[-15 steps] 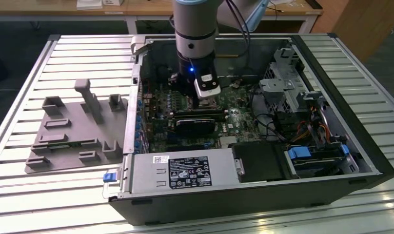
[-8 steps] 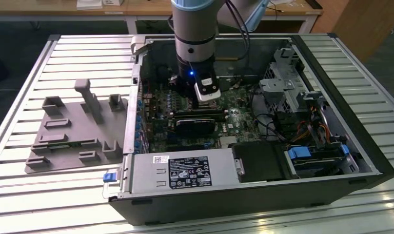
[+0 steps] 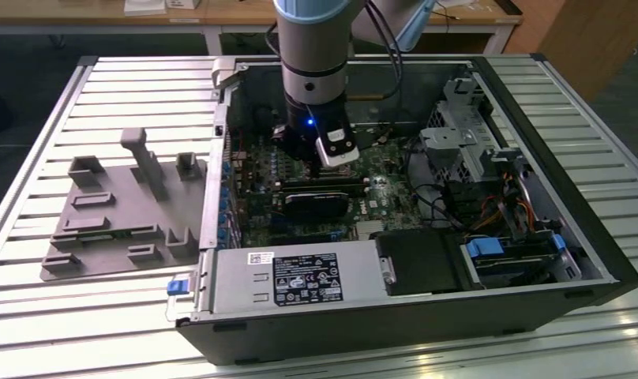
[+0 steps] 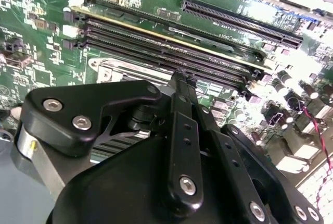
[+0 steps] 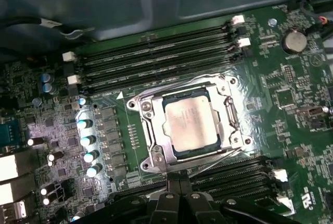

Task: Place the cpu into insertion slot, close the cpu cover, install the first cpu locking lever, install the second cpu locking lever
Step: 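Install the second cpu locking lever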

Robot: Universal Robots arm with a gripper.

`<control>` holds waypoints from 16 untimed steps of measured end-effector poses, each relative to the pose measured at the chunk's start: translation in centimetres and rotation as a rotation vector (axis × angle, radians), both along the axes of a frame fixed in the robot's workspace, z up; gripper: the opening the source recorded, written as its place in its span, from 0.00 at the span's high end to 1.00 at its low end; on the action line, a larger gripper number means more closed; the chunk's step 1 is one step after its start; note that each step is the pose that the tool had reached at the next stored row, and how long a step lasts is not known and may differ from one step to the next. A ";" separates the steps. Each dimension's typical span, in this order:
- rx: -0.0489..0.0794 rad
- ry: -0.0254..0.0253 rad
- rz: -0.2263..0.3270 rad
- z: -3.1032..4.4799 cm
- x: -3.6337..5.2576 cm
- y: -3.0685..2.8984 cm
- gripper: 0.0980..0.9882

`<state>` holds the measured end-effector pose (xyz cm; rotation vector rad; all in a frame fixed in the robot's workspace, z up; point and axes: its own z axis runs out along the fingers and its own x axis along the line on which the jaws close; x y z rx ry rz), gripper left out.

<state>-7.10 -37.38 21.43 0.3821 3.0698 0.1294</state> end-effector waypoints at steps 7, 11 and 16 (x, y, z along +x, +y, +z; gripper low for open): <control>0.019 -0.0004 0.043 -0.27 -0.17 -0.14 1.00; 0.034 -0.0027 0.054 -0.37 -0.22 -0.38 1.00; 0.045 -0.0061 0.063 -0.43 -0.35 -1.00 1.00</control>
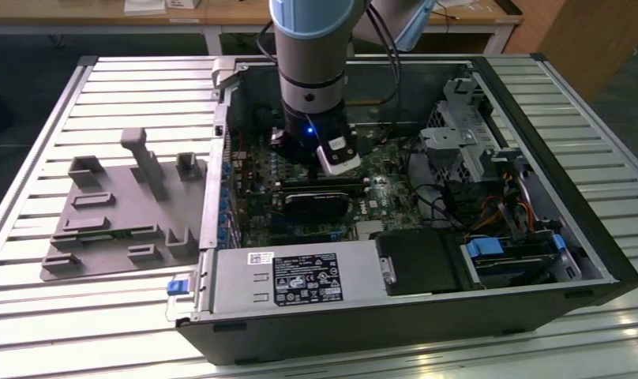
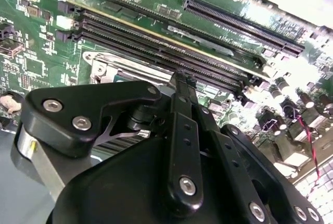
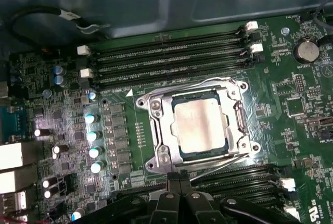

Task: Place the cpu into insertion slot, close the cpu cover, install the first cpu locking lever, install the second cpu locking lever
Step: 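Install the second cpu locking lever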

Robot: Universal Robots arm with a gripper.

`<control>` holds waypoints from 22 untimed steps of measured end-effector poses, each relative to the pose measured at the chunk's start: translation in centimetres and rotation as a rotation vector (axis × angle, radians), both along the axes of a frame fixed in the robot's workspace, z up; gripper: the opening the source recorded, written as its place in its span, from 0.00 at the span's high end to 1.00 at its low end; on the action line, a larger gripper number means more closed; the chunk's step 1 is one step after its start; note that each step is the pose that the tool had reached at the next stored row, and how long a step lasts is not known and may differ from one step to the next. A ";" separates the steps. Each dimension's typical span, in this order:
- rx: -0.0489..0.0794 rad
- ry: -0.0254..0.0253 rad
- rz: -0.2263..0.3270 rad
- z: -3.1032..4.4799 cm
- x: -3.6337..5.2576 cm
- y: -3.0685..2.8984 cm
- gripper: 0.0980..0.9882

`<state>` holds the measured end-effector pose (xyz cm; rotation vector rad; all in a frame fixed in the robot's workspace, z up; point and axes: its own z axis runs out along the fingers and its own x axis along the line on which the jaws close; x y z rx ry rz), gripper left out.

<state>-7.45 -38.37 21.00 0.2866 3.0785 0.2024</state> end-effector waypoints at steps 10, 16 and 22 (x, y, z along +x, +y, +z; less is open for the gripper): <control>0.053 -0.0003 0.021 -0.45 -0.41 -0.61 1.00; 0.082 -0.0003 0.029 -0.68 -0.52 -1.02 1.00; 0.126 -0.0007 0.037 -1.02 -0.57 -1.40 1.00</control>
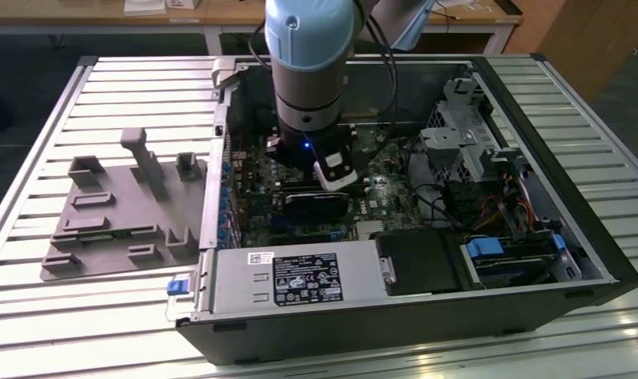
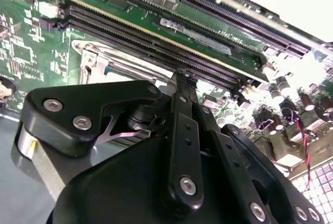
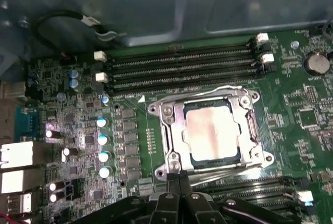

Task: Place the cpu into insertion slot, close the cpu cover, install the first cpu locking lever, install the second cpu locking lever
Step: 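Install the second cpu locking lever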

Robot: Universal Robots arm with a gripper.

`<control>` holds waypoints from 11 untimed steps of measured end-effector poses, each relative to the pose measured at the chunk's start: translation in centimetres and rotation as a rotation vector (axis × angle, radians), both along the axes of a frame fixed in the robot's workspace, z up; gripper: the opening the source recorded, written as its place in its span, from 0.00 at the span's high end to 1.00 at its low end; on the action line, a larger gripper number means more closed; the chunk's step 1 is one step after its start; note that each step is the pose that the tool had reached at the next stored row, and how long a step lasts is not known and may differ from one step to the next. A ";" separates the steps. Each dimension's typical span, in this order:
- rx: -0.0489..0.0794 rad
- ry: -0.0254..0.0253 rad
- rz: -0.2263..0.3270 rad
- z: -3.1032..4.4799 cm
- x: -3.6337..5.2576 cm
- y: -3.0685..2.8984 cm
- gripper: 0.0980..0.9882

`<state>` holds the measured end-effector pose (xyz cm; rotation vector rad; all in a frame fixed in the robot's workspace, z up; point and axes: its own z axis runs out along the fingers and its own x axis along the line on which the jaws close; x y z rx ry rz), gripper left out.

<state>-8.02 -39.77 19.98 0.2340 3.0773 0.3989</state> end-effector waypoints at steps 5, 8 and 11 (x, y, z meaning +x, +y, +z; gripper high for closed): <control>0.029 -0.0001 0.005 -0.23 -0.17 -0.52 1.00; 0.042 0.0000 0.008 -0.36 -0.29 -0.86 1.00; 0.064 0.0000 0.011 -0.50 -0.36 -1.09 1.00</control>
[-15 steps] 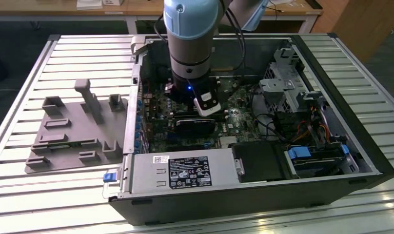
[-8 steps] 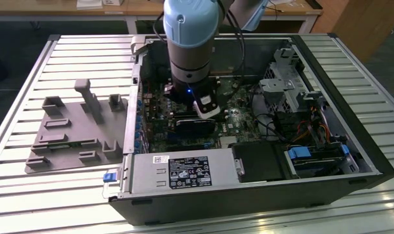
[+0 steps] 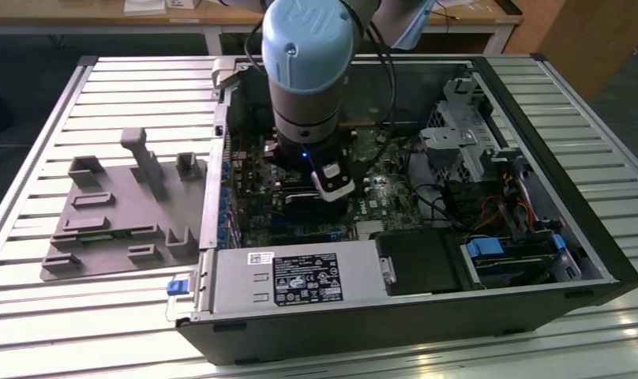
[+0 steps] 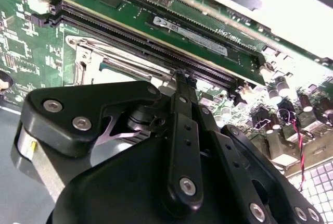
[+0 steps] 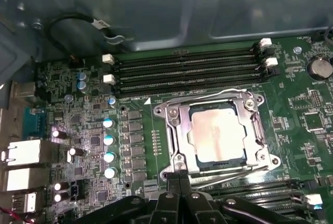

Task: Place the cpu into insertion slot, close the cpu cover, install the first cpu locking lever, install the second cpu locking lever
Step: 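Install the second cpu locking lever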

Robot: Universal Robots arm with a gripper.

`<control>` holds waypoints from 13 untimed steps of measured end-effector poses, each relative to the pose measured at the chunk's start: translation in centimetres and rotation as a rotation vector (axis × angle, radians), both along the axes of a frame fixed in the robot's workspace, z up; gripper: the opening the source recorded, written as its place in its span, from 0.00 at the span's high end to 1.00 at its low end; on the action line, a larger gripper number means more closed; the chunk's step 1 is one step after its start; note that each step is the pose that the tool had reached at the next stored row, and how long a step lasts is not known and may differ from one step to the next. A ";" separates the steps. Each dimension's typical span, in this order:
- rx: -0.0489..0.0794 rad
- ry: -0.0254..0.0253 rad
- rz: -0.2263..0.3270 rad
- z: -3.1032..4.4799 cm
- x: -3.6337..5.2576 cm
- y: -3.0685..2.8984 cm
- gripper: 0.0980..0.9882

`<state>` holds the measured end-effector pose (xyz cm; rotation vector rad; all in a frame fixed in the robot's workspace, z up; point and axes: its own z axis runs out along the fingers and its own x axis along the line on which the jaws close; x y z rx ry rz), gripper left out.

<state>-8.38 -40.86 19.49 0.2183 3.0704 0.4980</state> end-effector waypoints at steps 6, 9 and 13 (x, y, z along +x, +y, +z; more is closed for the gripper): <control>0.031 0.0001 0.007 -0.34 -0.21 -0.42 1.00; 0.048 0.0001 0.010 -0.50 -0.28 -0.45 1.00; 0.058 -0.0001 0.014 -0.74 -0.34 -0.45 1.00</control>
